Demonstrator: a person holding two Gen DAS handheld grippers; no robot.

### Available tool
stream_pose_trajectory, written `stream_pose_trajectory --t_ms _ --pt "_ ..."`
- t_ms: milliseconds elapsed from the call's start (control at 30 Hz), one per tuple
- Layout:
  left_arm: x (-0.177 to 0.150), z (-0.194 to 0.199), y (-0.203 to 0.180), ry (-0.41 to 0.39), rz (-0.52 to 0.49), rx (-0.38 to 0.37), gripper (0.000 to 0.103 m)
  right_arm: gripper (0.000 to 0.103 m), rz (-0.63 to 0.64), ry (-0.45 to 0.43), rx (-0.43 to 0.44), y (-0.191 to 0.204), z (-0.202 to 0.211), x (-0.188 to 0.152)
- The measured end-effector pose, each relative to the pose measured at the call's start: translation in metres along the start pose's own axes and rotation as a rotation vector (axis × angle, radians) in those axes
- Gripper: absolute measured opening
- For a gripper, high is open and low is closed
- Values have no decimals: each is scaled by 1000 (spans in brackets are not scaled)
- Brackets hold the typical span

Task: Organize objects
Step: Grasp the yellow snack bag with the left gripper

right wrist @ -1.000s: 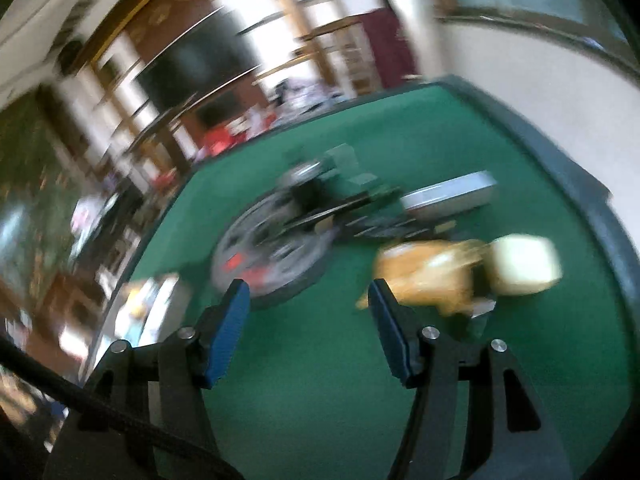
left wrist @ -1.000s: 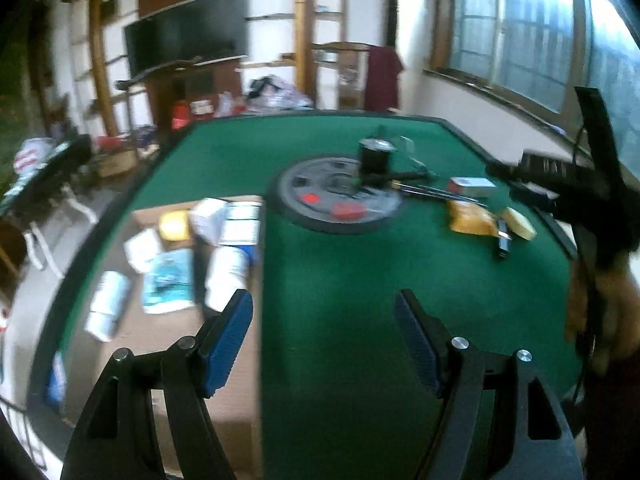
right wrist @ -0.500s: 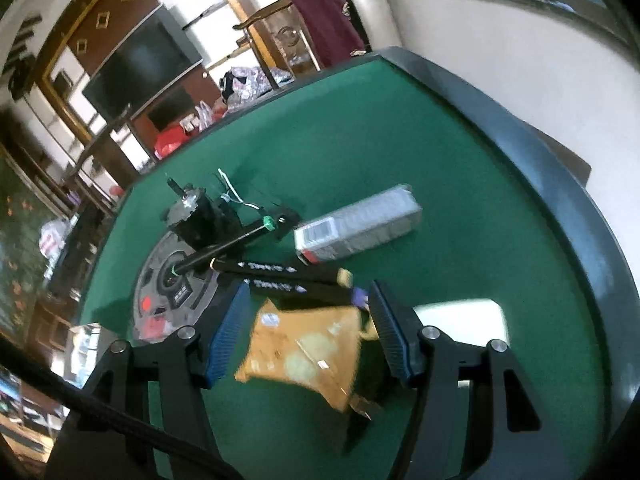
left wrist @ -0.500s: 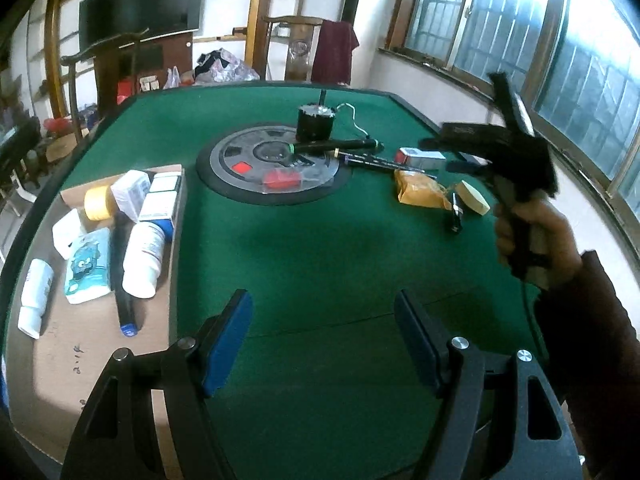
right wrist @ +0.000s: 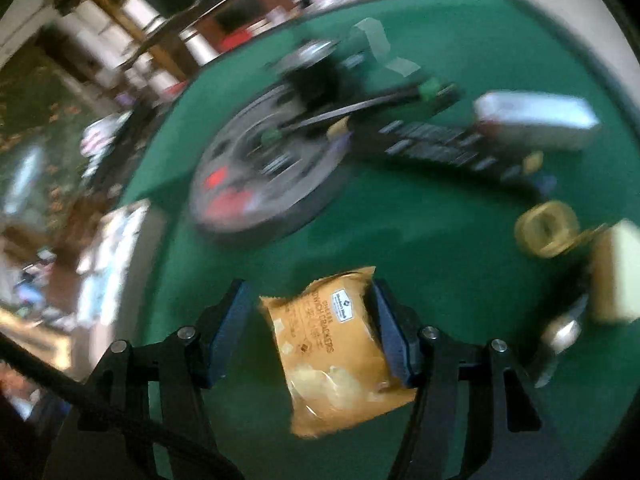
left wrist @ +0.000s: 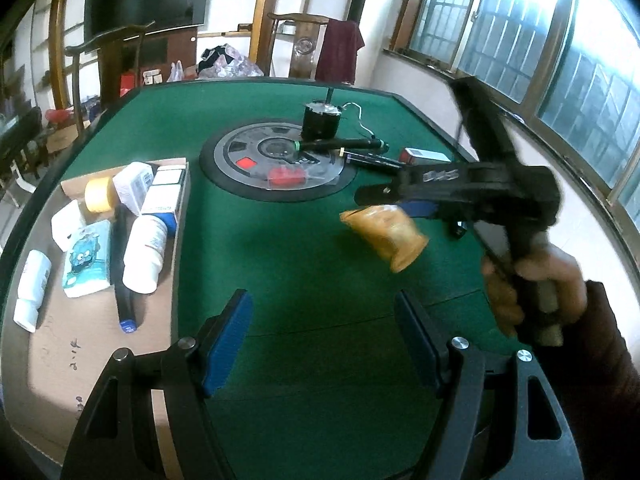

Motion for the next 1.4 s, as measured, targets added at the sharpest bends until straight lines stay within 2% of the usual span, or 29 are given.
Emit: stream_pose_trajectory --t_ms 33,100,167,200,233,300,467,567,833,1100,1333,1400 --pt "0 0 2 -1 9 -5 68 60 -13 -34 52 3 13 0" --pt "-1 2 5 -1 37 -23 68 60 -56 -136 75 -6 43 6" --pt "-2 2 10 4 62 -35 68 61 -110 -279 24 -27 78 13" --pt "-3 1 12 5 67 -39 68 66 -138 -349 -19 -40 94 16" --pt "-3 0 12 6 70 -40 68 73 -167 -401 -57 -53 106 16" --pt "-1 -3 11 7 67 -48 68 75 -245 -472 -119 -85 124 15" --pt "11 -20 -1 31 60 -104 68 75 -356 -502 -179 -130 130 4" --pt "20 -38 -6 50 83 -86 67 75 -385 -485 -198 -143 124 1" --pt "31 -100 -19 123 121 -31 67 75 -432 -524 -219 -155 140 -4" --pt "38 -132 -39 151 40 37 67 75 -417 -518 -223 -151 130 6" --pt "39 -143 -55 129 -63 84 67 75 -442 -512 -213 -152 127 6" --pt "38 -144 -58 128 -101 90 63 75 -443 -513 -220 -152 127 5"
Point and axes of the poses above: each gripper's, at about its wrist camera, not at the fingertips, and z roughly against the way its jaws point, y to its left, x to its top, the point moved 5 cm from there along -z, roughly the way its jaws point, and after that the axes turned 5 degrees about -x, right-handed, at the moved point
